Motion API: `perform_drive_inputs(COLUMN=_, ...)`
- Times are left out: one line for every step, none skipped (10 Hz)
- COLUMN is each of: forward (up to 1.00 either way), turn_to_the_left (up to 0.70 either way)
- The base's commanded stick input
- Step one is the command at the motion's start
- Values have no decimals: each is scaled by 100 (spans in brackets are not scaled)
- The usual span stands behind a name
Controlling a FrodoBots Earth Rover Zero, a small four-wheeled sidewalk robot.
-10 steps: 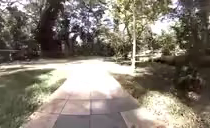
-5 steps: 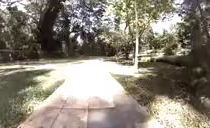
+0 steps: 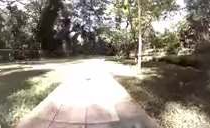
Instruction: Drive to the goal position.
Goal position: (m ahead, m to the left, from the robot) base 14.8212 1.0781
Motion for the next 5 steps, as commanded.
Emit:
perform_drive_inputs(forward=50, turn_to_the_left=0)
perform_drive_inputs(forward=50, turn_to_the_left=0)
perform_drive_inputs(forward=50, turn_to_the_left=0)
perform_drive_inputs(forward=50, turn_to_the_left=0)
perform_drive_inputs(forward=50, turn_to_the_left=0)
